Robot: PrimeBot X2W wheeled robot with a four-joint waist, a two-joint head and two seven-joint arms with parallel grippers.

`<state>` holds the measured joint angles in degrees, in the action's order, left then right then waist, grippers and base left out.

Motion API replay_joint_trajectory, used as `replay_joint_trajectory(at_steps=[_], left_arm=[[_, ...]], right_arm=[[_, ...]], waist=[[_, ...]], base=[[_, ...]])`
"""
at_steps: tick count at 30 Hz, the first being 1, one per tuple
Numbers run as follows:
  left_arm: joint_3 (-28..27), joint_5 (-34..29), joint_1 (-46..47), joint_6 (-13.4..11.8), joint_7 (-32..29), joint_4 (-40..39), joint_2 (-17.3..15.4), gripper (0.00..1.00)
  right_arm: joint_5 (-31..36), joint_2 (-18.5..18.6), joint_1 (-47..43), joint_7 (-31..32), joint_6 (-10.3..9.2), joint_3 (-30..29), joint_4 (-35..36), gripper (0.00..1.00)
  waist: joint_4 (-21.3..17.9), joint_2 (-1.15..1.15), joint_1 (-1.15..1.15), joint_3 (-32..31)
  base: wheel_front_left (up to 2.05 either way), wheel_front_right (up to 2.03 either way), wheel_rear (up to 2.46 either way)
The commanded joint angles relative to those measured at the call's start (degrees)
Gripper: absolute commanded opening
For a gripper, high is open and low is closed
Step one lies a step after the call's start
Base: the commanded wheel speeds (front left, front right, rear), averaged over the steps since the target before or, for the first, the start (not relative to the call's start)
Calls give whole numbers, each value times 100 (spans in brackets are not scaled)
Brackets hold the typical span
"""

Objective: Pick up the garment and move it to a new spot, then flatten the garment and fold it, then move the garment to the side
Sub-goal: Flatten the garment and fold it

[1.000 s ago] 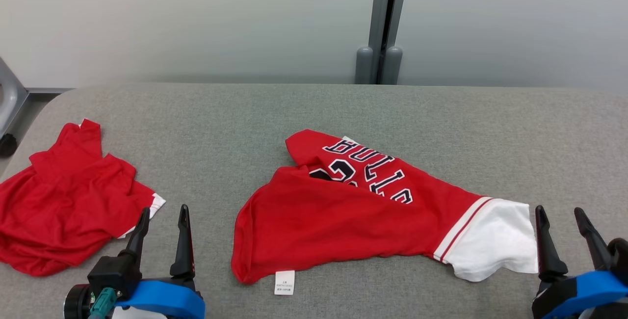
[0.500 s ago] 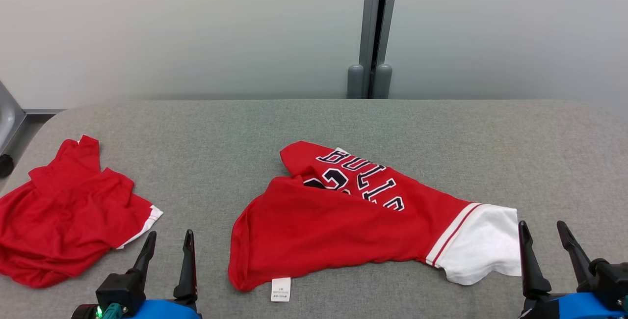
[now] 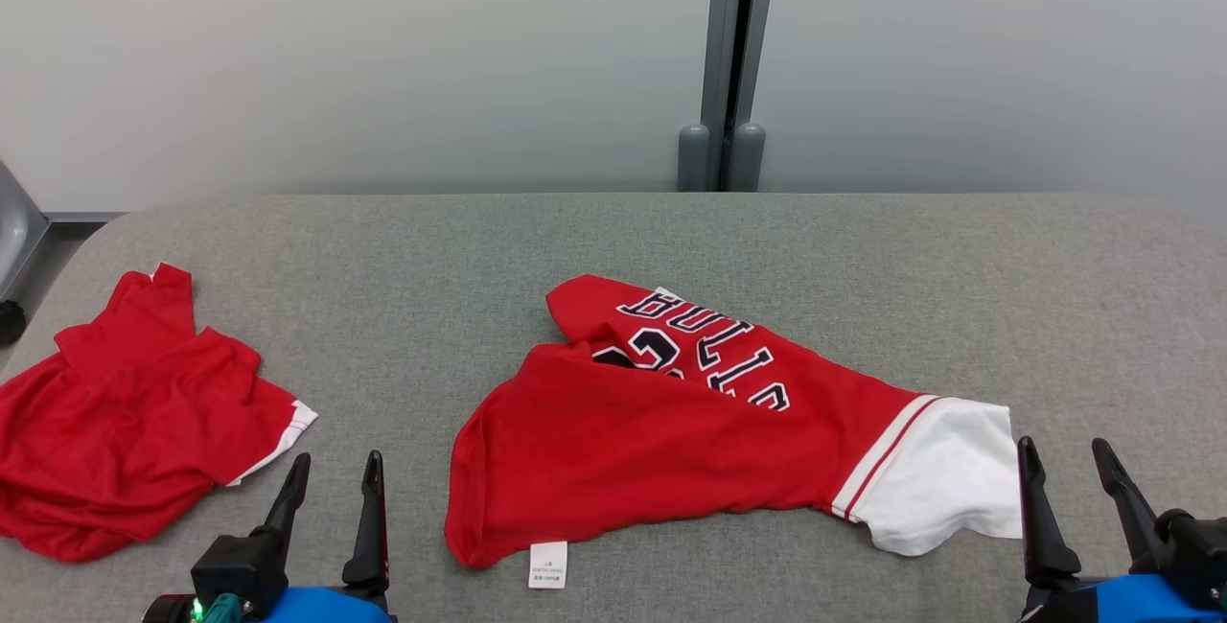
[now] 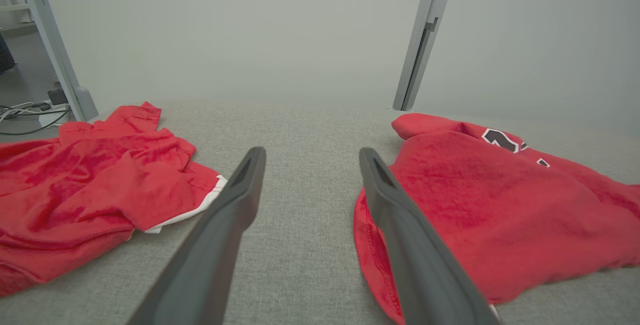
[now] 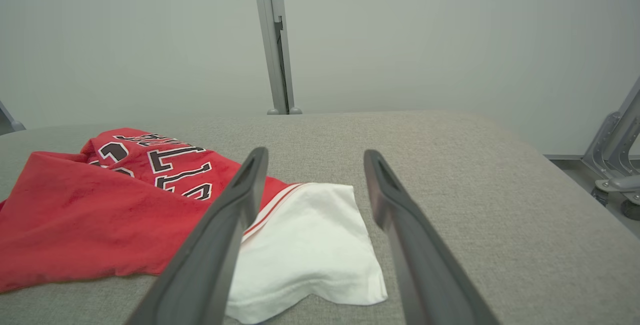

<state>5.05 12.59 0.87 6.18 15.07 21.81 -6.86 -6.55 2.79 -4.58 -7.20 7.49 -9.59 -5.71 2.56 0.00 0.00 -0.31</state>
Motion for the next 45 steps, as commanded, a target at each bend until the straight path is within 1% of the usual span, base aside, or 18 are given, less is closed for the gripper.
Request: replay_joint_trajectory(at_steps=[1,3,8,12,17,19,20,21,24,33,39,41,43,44,45], left_arm=[[26,9,-20,7,15,-20,-14,100],[67,-21,-13,2,15,-44,-4,100],[407,-56,-94,52,-63,-20,53,100],[656,24,-79,81,-182,114,125,100],[996,159,27,108,-394,444,204,100],[1045,227,75,114,-449,584,212,100],[1045,227,75,114,-449,584,212,100],[1072,283,135,118,-474,717,230,100],[1080,360,260,112,-497,924,246,100],[1023,621,619,-27,-585,1484,322,100],[1096,787,788,-42,-567,1824,359,100],[1089,844,843,-87,-556,1932,361,100],[1117,895,889,-73,-564,2032,364,100],[1129,921,919,-63,-557,2079,367,96],[1148,948,936,-45,-541,2113,369,47]], right_arm=[[-35,20,57,-6,1,0,5,100],[-39,20,64,40,1,5,33,100],[-53,20,134,286,1,-152,-44,100],[-86,21,289,700,1,-376,-351,100],[-66,21,643,982,1,-540,-912,100],[-12,21,782,1020,1,-614,-1144,100],[-12,21,782,1020,1,-614,-1144,100],[58,20,918,1044,1,-690,-1390,100],[185,20,1092,1076,1,-793,-1735,100],[506,25,1583,1124,1,-1087,-2542,100],[669,25,1835,1271,2,-914,-3102,100],[659,36,1857,1331,9,-745,-3287,100],[601,-3,1837,1400,11,-561,-3459,100],[590,-19,1797,1437,29,-457,-3538,81],[574,-34,1760,1475,36,-347,-3597,43]], waist=[[-1,0,0,2],[-3,0,0,4],[-7,0,0,54],[0,0,0,167],[10,0,0,373],[34,0,0,439],[34,0,0,439],[70,0,0,496],[123,0,0,571],[147,0,0,760],[171,0,0,891],[185,0,0,915],[198,0,0,929],[202,0,0,931],[204,0,0,929]], base=[[0,0,0],[0,0,0],[0,0,0],[0,0,0],[0,0,0],[0,0,0],[0,0,0],[0,0,0],[0,0,0],[0,0,0],[0,0,0],[0,0,0],[0,0,0],[0,0,0],[0,0,0]])
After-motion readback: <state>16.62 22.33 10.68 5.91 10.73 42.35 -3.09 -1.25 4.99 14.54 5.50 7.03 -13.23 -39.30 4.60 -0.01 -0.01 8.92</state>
